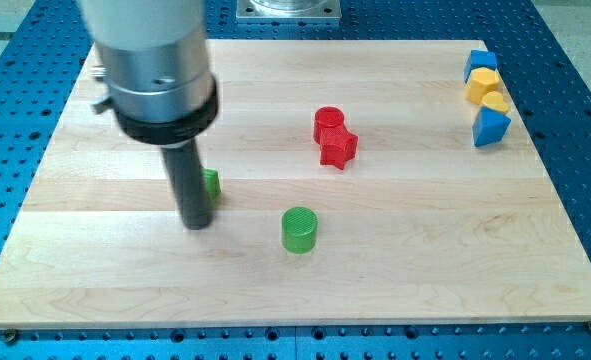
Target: Move the green star at the top center of the board
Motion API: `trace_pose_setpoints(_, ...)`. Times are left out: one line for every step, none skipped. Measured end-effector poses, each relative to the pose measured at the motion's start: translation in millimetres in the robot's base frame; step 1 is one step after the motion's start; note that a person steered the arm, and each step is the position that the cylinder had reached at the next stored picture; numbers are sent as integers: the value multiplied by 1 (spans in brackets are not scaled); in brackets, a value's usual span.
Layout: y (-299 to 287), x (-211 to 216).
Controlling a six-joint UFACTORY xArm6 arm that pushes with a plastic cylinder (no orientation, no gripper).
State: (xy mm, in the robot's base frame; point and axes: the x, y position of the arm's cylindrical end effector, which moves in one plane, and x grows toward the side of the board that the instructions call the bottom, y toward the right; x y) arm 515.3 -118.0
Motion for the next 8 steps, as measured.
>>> trace_pose_setpoints(-10,-8)
trace_pose_setpoints(32,-38)
trace_pose_setpoints(66,-78)
trace_pose_setpoints(86,-119)
trace_pose_setpoints(39,-95)
trace_pose_setpoints(8,-95)
trace_pose_setpoints(26,-138)
trace_pose_setpoints(83,-179)
